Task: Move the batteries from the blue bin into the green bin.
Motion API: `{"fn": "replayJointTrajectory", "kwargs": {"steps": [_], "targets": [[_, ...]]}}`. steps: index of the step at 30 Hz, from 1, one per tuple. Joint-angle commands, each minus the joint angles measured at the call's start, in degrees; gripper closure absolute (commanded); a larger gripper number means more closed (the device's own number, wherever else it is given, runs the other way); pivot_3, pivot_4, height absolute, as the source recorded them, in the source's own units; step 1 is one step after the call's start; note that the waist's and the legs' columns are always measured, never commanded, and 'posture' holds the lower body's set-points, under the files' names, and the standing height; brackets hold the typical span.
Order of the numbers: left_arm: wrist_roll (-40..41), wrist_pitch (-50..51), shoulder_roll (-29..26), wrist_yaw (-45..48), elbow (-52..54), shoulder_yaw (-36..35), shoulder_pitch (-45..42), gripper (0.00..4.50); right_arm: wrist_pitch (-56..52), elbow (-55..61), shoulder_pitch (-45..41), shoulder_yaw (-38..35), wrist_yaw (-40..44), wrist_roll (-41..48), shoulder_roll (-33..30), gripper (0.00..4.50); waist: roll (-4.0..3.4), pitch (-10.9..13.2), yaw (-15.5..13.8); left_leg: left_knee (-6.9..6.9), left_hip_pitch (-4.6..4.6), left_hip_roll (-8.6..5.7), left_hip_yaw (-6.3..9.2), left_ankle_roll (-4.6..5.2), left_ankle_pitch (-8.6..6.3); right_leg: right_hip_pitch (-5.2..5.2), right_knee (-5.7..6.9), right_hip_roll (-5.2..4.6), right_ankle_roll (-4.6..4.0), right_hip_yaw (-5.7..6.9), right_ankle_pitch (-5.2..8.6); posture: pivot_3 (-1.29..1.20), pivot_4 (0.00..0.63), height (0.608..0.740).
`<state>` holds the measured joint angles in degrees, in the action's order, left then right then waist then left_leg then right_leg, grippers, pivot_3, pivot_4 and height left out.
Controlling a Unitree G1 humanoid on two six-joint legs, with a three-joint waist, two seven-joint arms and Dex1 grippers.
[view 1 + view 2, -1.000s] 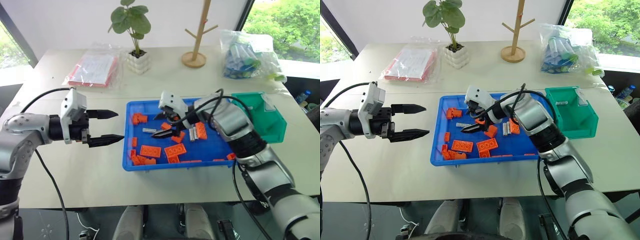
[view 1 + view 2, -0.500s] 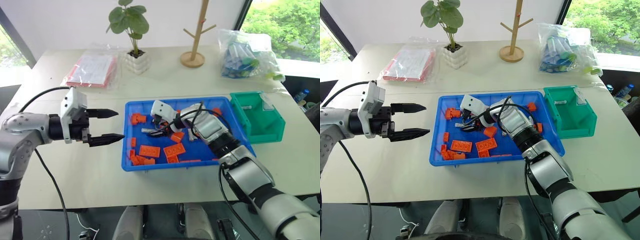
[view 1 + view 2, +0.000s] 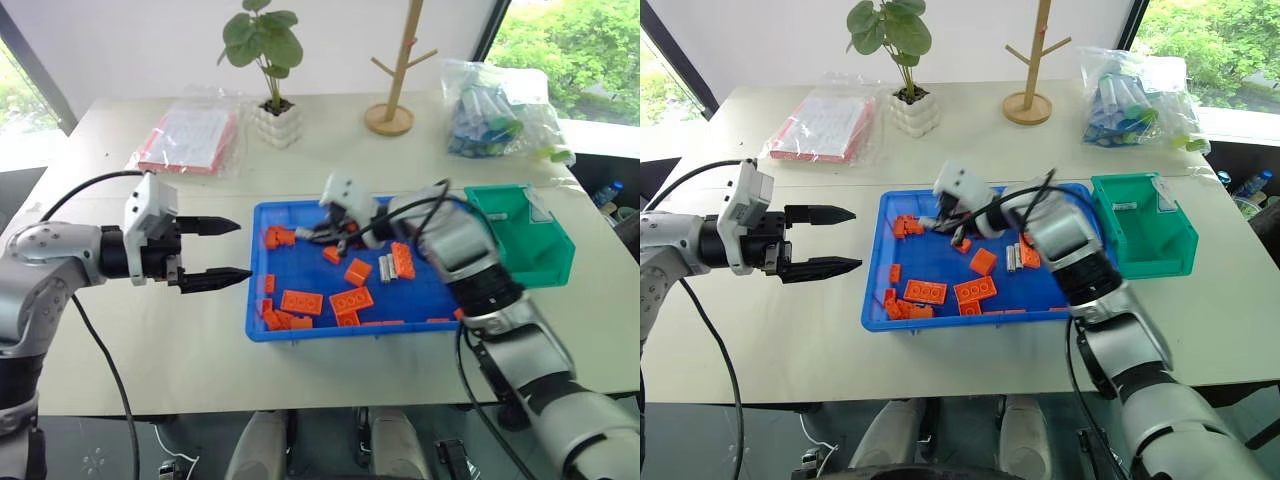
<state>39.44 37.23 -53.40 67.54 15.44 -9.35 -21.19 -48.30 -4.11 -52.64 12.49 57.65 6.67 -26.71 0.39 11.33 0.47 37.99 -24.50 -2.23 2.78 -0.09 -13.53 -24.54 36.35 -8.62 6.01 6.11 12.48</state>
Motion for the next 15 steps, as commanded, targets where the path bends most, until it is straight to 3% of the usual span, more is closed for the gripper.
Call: {"fn": "replayJointTrajectory", "kwargs": {"steps": [1,7,11,15], "targets": [[0.5,-0.5,0.6,0.5,0.2,0.8,-1.7,0.00,-3.6,4.9,-0.3,-8.4,-2.2,1.7,-7.4,4.42,0.01,0.0,-0.1,0.00,0.00,-0.01,-0.02,0.00,0.00,0.01,-0.01,-0.01,0.00,0.00,0.00,0.00,0.150,0.692],[-0.3,-1.2,2.0,1.3,-1.1,2.7,-3.7,0.00,-4.5,4.8,11.1,-20.1,-5.3,1.4,-24.3,4.42,0.03,0.0,-0.8,-0.02,-0.02,0.02,-0.45,0.07,-0.05,0.02,-0.10,-0.03,0.03,0.00,0.02,0.00,0.150,0.692],[-0.8,-1.8,2.7,1.9,-2.2,3.8,-4.9,0.00,-3.3,4.9,18.7,-24.1,-6.9,1.5,-29.0,4.42,0.03,0.0,-0.2,-0.02,0.03,0.12,-0.74,0.09,-0.05,-0.02,-0.10,-0.03,0.04,-0.10,0.01,0.00,0.150,0.692],[-1.3,-2.2,3.7,2.1,-3.1,4.6,-6.2,0.00,-1.9,3.4,23.2,-27.6,-11.1,1.4,-28.7,4.42,0.03,0.0,0.3,0.02,0.06,0.19,-0.81,0.10,-0.05,-0.02,-0.09,-0.04,0.14,-0.19,0.05,0.00,0.150,0.692]]}}
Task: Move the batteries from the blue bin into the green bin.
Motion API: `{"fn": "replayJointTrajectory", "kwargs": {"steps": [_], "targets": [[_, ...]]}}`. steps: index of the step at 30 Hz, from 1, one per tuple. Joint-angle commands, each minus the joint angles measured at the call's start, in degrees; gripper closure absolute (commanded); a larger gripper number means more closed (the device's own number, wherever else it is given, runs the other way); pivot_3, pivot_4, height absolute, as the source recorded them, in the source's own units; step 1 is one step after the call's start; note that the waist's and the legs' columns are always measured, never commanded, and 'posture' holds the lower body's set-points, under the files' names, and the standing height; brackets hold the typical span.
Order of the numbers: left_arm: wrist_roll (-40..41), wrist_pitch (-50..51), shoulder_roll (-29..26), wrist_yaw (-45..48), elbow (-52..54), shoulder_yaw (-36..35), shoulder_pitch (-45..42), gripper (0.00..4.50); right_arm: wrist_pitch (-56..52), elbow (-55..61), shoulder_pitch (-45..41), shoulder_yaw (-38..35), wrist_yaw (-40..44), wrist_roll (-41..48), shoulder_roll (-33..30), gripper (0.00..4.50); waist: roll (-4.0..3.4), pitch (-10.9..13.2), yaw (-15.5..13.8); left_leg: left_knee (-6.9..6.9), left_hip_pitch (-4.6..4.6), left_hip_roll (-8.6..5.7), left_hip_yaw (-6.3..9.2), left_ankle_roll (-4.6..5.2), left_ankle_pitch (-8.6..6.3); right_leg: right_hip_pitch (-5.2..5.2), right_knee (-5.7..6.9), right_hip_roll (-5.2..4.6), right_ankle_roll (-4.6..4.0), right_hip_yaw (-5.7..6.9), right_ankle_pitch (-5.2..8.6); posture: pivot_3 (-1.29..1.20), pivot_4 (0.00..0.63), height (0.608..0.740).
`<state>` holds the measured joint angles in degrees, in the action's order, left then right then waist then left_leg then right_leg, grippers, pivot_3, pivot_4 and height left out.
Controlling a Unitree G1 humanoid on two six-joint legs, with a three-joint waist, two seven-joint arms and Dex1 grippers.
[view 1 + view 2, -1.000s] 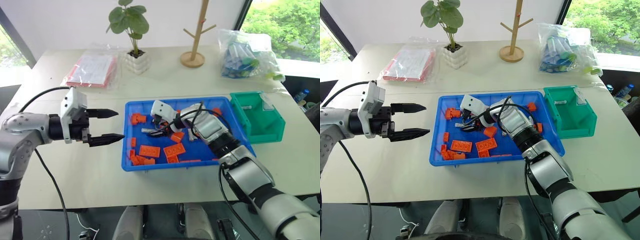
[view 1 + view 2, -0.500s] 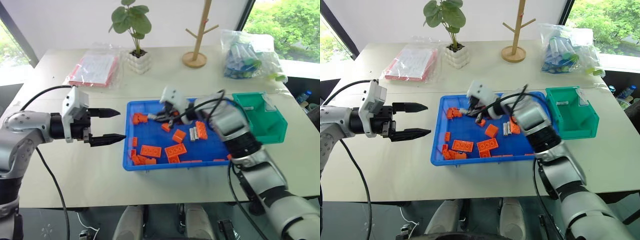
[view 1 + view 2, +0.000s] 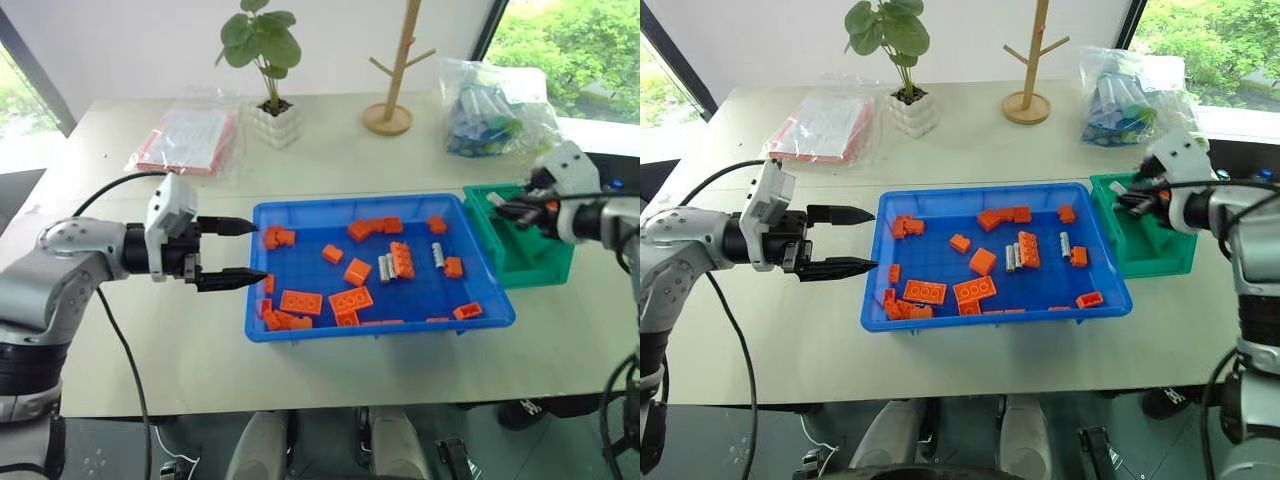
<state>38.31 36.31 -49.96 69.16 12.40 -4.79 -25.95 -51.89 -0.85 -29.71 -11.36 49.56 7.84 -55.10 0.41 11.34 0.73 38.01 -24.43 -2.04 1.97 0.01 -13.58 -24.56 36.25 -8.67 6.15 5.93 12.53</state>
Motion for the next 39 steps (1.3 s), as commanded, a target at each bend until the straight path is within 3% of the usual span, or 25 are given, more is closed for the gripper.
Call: {"fn": "replayJointTrajectory", "kwargs": {"steps": [1,2,3,4,8,15,18,21,24,27,29,32,39], "targets": [[-0.3,-1.4,0.5,0.5,-0.2,0.1,-1.7,0.00,1.7,0.3,1.2,-4.2,-3.8,0.5,0.1,4.42,0.00,0.0,0.0,0.00,0.00,0.00,-0.02,0.00,0.00,-0.01,0.00,0.00,0.00,-0.02,0.00,0.00,0.150,0.692],[-0.4,-1.4,0.7,0.5,-0.2,0.3,-1.9,0.00,1.8,0.5,1.9,-4.5,-4.3,0.9,0.4,4.42,0.00,0.0,0.0,0.01,0.00,0.01,-0.02,0.00,0.00,-0.01,0.00,0.01,0.00,-0.03,0.00,0.00,0.150,0.692],[-0.5,-1.4,0.8,0.5,-0.2,0.3,-2.0,0.00,1.8,0.7,2.5,-4.5,-4.6,1.2,0.5,3.37,0.00,0.0,-0.1,0.01,0.00,0.01,-0.01,0.00,0.00,-0.01,0.00,0.01,0.00,-0.03,0.00,0.00,0.150,0.692],[-0.5,-1.5,0.9,0.5,-0.3,0.4,-2.1,0.00,2.0,0.9,3.0,-4.5,-4.8,1.5,0.6,3.05,0.00,0.0,-0.1,0.01,0.00,0.02,-0.01,0.00,0.00,-0.01,0.00,0.01,-0.01,-0.03,-0.01,0.00,0.150,0.692],[-0.5,-1.5,1.0,0.6,-0.4,0.4,-2.4,0.00,3.3,2.8,3.2,-2.9,-4.4,2.1,-0.6,0.98,0.01,0.0,-0.1,0.02,-0.02,0.01,0.00,0.01,0.00,-0.01,0.00,0.00,-0.01,-0.04,-0.01,0.00,0.150,0.692],[-0.4,-1.3,0.8,0.4,0.0,-0.1,-2.1,0.00,-2.8,11.1,-5.5,0.2,-2.4,9.3,1.7,0.98,0.00,0.0,0.1,0.01,-0.01,0.03,-0.01,0.01,0.00,-0.05,0.00,0.02,0.00,-0.09,0.00,0.00,0.150,0.692],[-0.3,-1.3,0.7,0.2,0.1,-0.2,-2.0,0.00,-6.9,18.0,-5.0,2.9,-1.0,13.6,3.4,0.98,0.04,0.0,-0.2,0.00,-0.02,0.07,0.05,0.04,-0.02,-0.04,0.00,0.08,-0.01,-0.08,0.00,0.00,0.150,0.692],[-0.2,-1.1,0.7,0.0,0.4,-0.3,-2.1,0.00,-3.7,21.7,-1.8,5.3,2.5,16.4,3.9,0.98,0.09,0.0,-1.0,0.01,-0.06,0.01,0.06,0.06,-0.03,-0.02,-0.04,0.02,-0.03,-0.09,0.00,0.00,0.150,0.692],[-0.3,-1.1,0.6,0.1,0.0,-0.1,-2.8,0.00,0.4,18.4,-1.5,8.7,3.3,15.3,4.9,0.98,0.10,0.0,-1.5,0.06,-0.07,-0.03,0.02,0.09,-0.05,-0.02,-0.12,-0.02,0.04,-0.19,-0.03,0.00,0.150,0.692],[-0.5,-1.4,0.7,0.1,-0.5,0.0,-3.5,0.00,3.9,13.7,-1.8,12.4,5.1,13.6,4.5,0.18,0.15,0.1,-1.5,0.12,-0.06,-0.04,-0.01,0.09,-0.05,0.00,-0.13,-0.01,0.08,-0.24,-0.05,0.00,0.150,0.692],[-0.7,-1.6,0.8,0.0,-0.7,-0.1,-3.6,0.00,5.2,11.4,-2.1,15.2,4.7,11.3,4.3,0.03,0.16,0.1,-1.4,0.12,-0.05,-0.04,-0.03,0.09,-0.05,-0.01,-0.12,0.00,0.08,-0.25,-0.06,0.00,0.150,0.692],[-0.3,-1.3,0.8,-0.6,0.4,-0.5,-2.7,0.00,0.7,9.7,-3.0,17.0,2.4,10.5,5.2,0.03,0.16,0.1,-1.4,0.10,-0.05,-0.02,-0.08,0.09,-0.05,-0.03,-0.09,0.02,-0.03,-0.25,-0.13,0.00,0.150,0.692],[0.6,-0.7,0.1,-1.6,2.5,-1.9,0.1,0.00,-17.1,13.5,-3.7,11.0,-3.7,17.9,11.0,0.03,0.17,0.1,-1.4,0.10,-0.05,0.01,0.00,0.10,-0.06,-0.05,-0.07,0.03,-0.04,-0.27,-0.14,0.00,0.150,0.692]]}}
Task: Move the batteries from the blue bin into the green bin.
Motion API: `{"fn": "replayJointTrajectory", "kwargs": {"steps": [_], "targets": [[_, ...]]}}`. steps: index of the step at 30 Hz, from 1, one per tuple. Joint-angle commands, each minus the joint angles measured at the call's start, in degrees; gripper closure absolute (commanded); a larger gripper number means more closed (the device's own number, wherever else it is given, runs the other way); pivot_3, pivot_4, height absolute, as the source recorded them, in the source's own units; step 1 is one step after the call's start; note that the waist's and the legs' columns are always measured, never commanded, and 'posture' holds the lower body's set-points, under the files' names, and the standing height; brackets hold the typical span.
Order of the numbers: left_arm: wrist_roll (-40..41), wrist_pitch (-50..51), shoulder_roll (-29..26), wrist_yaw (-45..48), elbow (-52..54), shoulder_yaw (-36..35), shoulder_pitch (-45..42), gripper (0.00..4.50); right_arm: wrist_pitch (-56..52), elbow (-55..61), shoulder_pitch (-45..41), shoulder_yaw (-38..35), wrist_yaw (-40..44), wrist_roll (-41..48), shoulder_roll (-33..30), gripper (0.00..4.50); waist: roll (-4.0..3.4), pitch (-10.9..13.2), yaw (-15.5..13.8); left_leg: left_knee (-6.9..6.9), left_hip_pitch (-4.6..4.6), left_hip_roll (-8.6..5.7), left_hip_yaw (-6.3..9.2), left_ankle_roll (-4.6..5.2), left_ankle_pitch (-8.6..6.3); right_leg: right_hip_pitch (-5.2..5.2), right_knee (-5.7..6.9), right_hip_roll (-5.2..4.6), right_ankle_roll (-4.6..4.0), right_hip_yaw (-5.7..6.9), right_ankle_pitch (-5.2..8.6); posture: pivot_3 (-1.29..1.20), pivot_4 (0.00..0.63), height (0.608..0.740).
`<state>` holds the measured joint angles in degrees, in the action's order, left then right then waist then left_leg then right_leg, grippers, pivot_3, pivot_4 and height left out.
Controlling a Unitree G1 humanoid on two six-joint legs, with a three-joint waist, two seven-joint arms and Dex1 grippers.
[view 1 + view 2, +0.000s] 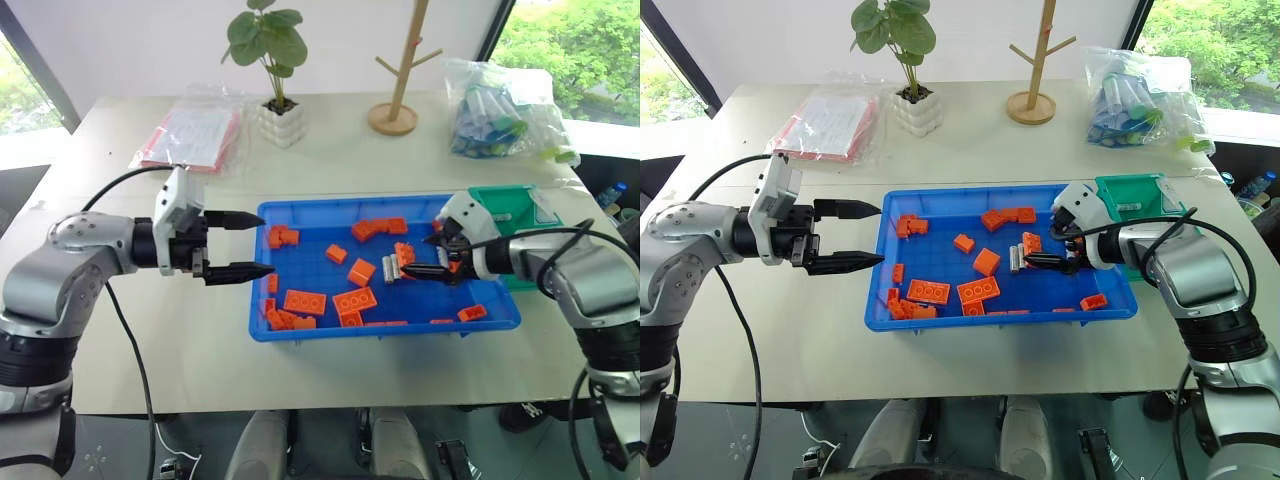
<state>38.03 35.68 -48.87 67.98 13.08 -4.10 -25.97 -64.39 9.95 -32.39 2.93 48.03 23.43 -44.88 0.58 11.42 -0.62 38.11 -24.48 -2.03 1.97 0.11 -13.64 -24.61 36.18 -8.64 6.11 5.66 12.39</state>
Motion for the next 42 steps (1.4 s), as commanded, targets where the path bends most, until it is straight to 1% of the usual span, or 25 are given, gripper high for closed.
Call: {"fn": "replayJointTrajectory", "kwargs": {"steps": [1,4,6,8,12,15,19,23,26,28,30,32,36,39,42], "targets": [[0.9,-0.1,-1.0,-0.5,1.8,-2.7,0.2,0.00,-4.7,3.2,-0.6,-3.3,-2.6,2.4,0.9,0.03,0.00,0.0,-0.1,0.00,0.00,0.00,0.01,0.00,0.00,0.00,0.00,0.00,0.00,0.00,0.00,0.00,0.150,0.692],[1.1,0.0,-0.8,-0.8,1.8,-2.6,0.0,0.00,1.4,3.7,1.3,-1.4,-1.8,0.4,-0.9,0.03,0.01,0.0,-0.3,0.01,-0.01,-0.05,-0.02,0.01,-0.01,0.02,-0.03,-0.02,0.01,0.00,0.01,0.00,0.150,0.692],[1.1,0.1,-0.5,-0.9,1.8,-2.5,-0.3,0.00,11.0,4.1,3.2,0.9,1.5,-2.6,-3.6,0.03,0.01,0.0,-0.2,0.01,-0.02,-0.06,-0.06,0.01,-0.01,0.03,-0.06,-0.03,0.02,0.00,0.01,0.00,0.150,0.692],[1.0,0.0,-0.1,-0.9,1.5,-2.2,-0.7,0.00,17.5,3.2,3.6,1.8,5.3,-3.6,-5.7,0.03,0.02,0.0,-0.1,0.01,-0.02,-0.08,-0.11,0.02,-0.01,0.03,-0.06,-0.03,0.03,0.00,0.02,0.00,0.150,0.692],[0.7,-0.2,0.4,-0.9,1.0,-1.9,-1.3,0.00,23.5,-2.2,0.6,2.8,10.1,-4.9,-7.4,0.03,0.04,0.0,0.4,0.01,0.04,-0.02,-0.13,0.02,-0.01,0.03,-0.02,0.01,0.11,-0.01,0.06,0.00,0.150,0.692],[0.5,-0.4,0.8,-1.0,0.8,-1.9,-1.5,0.00,33.6,-6.2,-1.1,5.3,17.8,-7.4,-9.1,0.03,0.04,0.0,0.3,0.01,0.04,-0.02,-0.13,0.02,-0.01,0.03,0.00,0.01,0.12,-0.01,0.06,0.00,0.150,0.692],[0.5,-0.5,1.1,-1.3,1.1,-2.1,-1.0,0.00,42.1,-12.4,-3.7,8.1,23.7,-10.4,-8.9,0.03,0.05,0.0,0.3,0.01,0.03,-0.02,-0.13,0.02,-0.01,0.03,-0.02,0.00,0.11,-0.01,0.06,0.00,0.150,0.692],[0.8,-0.4,1.1,-1.8,1.7,-2.6,-0.5,0.00,51.7,-20.9,-8.0,11.3,30.1,-13.7,-7.0,0.03,0.05,0.0,0.3,0.01,0.03,-0.03,-0.14,0.02,-0.01,0.03,-0.02,0.00,0.05,-0.01,0.02,0.00,0.150,0.692],[1.0,-0.4,0.9,-2.1,2.3,-3.2,0.1,0.00,56.8,-27.9,-11.5,12.9,31.3,-16.6,-4.6,0.03,0.05,0.0,0.5,0.01,0.04,-0.03,-0.14,0.01,-0.01,0.03,-0.01,0.01,0.02,-0.01,0.00,0.00,0.150,0.692],[1.2,-0.3,0.8,-2.5,2.9,-3.6,0.5,0.00,57.6,-32.0,-13.5,13.2,30.3,-18.7,-3.2,0.03,0.05,0.0,0.6,0.01,0.04,-0.03,-0.13,0.01,-0.01,0.03,0.00,0.01,0.01,-0.01,0.00,0.00,0.150,0.692],[1.5,-0.1,0.6,-2.8,3.6,-4.0,1.2,0.00,55.9,-34.1,-14.7,13.0,28.9,-20.0,-2.4,0.03,0.05,0.0,0.6,0.01,0.03,-0.03,-0.13,0.00,0.00,0.02,0.01,0.01,0.01,-0.01,-0.01,0.00,0.150,0.692],[1.7,0.2,0.2,-2.8,4.3,-4.6,2.0,0.00,45.6,-30.7,-14.8,11.8,28.5,-18.5,-2.5,0.03,0.05,0.0,0.3,0.01,0.02,-0.04,-0.12,-0.01,0.00,0.02,0.01,0.00,0.00,-0.02,-0.01,0.00,0.150,0.692],[1.8,0.1,-0.6,-2.6,4.1,-4.9,2.8,0.00,20.9,-15.2,-11.5,8.0,24.2,-13.3,-3.4,0.03,0.04,0.1,0.0,0.01,0.01,-0.03,-0.03,-0.01,0.00,-0.02,0.02,0.00,0.00,-0.06,-0.01,0.00,0.150,0.692],[2.4,0.5,-0.6,-2.1,4.1,-4.6,2.4,0.00,4.5,-2.3,-7.1,4.3,18.1,-10.3,-3.8,0.03,0.04,0.0,-0.2,0.00,0.01,-0.02,0.09,-0.01,-0.01,-0.03,0.03,-0.01,-0.01,-0.07,-0.01,0.00,0.150,0.692],[2.9,0.8,-0.3,-1.6,4.1,-3.7,1.3,0.00,-10.5,5.5,-4.4,-0.6,11.2,-8.1,-1.6,0.03,0.04,0.0,-0.2,0.01,0.00,-0.04,0.06,-0.01,-0.02,-0.02,0.01,-0.05,0.00,-0.08,-0.01,0.00,0.150,0.692]]}}
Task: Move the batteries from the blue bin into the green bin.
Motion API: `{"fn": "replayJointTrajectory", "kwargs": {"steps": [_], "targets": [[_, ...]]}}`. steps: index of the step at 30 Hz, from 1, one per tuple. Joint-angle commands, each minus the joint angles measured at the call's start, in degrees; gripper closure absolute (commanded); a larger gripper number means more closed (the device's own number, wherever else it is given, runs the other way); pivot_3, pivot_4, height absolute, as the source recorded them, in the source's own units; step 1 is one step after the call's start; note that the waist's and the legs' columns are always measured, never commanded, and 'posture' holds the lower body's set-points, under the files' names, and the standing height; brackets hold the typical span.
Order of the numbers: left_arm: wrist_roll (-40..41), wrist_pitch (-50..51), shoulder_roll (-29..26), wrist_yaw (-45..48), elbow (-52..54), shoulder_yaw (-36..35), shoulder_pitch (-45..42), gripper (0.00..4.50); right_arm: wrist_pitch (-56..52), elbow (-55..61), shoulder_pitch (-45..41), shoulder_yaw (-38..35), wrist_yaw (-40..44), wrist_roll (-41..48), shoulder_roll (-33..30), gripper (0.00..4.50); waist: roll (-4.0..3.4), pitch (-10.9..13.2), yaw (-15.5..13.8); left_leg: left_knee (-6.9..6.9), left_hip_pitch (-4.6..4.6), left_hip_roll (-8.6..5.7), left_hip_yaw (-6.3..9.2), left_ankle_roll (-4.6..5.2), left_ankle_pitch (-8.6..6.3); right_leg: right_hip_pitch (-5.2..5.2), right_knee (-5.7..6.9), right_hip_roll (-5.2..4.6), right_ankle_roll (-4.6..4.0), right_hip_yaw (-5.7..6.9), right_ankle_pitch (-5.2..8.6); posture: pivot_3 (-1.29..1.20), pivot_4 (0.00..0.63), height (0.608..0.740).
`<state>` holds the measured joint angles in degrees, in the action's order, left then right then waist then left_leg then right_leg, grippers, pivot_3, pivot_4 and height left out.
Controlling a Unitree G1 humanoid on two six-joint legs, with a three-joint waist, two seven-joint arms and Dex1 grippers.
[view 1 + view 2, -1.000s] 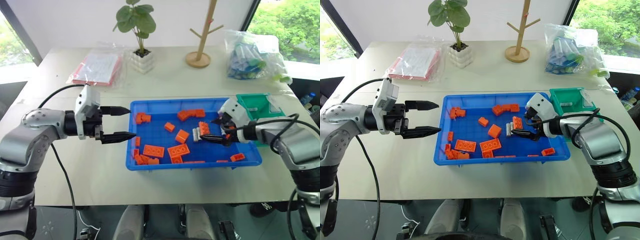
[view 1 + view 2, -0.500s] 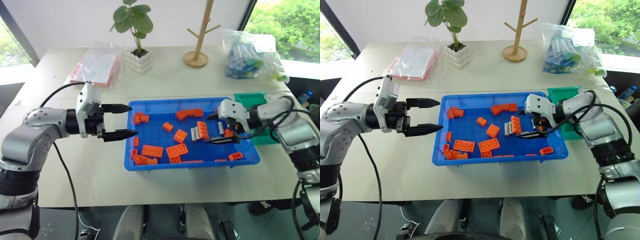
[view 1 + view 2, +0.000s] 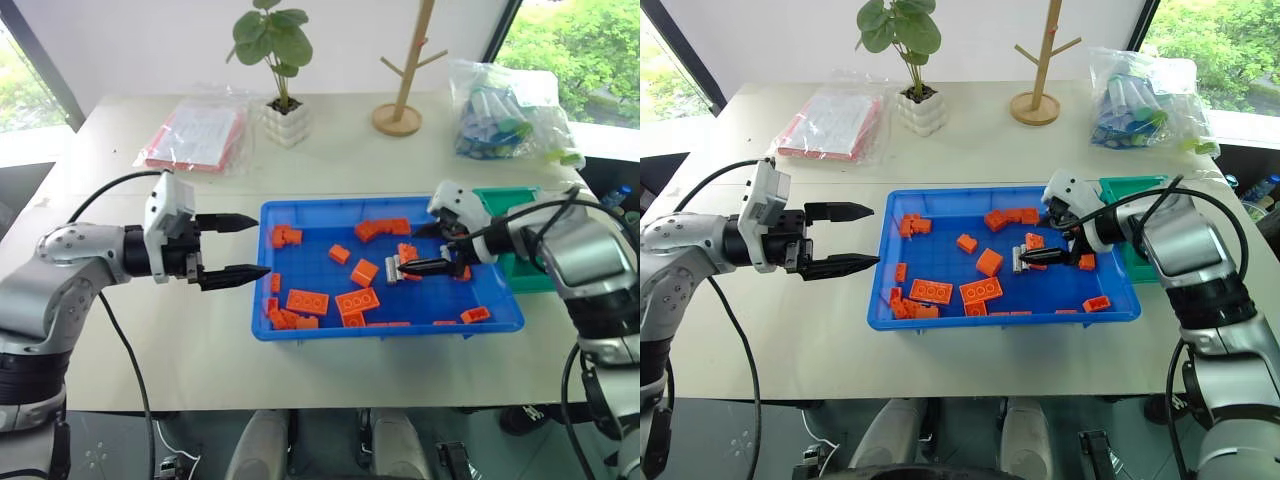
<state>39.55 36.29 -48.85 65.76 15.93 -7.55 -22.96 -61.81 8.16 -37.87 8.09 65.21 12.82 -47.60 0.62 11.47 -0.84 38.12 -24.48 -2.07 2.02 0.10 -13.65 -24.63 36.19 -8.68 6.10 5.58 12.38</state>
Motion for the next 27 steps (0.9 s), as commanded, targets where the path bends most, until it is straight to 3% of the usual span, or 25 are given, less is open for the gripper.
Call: {"fn": "replayJointTrajectory", "kwargs": {"steps": [1,5,14,27], "targets": [[1.3,0.1,-0.2,0.9,1.1,0.1,-2.2,0.00,-17.6,9.0,1.6,-7.3,-8.1,3.0,2.1,0.03,0.01,0.0,0.0,0.00,0.01,0.00,-0.01,0.00,0.00,0.00,0.00,0.00,0.00,-0.02,0.00,0.00,0.150,0.692],[0.9,-0.2,0.9,2.0,-0.2,1.8,-4.8,0.00,-30.0,11.4,2.1,-13.5,-15.7,3.9,7.8,0.03,0.01,0.0,0.1,0.01,0.02,0.00,-0.04,0.00,0.00,-0.01,0.02,0.02,-0.01,-0.02,-0.01,0.00,0.150,0.692],[0.2,-0.7,1.8,4.1,-1.7,4.3,-7.7,0.00,-30.7,0.5,-0.8,-23.0,-32.9,10.0,17.1,0.03,0.01,0.0,0.2,0.00,0.02,-0.03,-0.20,0.02,0.01,-0.01,0.04,0.05,-0.01,-0.02,-0.02,0.00,0.150,0.692],[-0.2,-0.6,2.1,3.3,-1.0,3.5,-7.1,0.00,-30.7,-4.0,-1.9,-21.9,-44.3,17.8,19.6,0.03,0.01,0.0,0.4,0.00,0.02,-0.03,-0.21,0.04,0.02,0.01,0.06,0.08,0.00,-0.02,-0.02,0.00,0.150,0.692]]}}
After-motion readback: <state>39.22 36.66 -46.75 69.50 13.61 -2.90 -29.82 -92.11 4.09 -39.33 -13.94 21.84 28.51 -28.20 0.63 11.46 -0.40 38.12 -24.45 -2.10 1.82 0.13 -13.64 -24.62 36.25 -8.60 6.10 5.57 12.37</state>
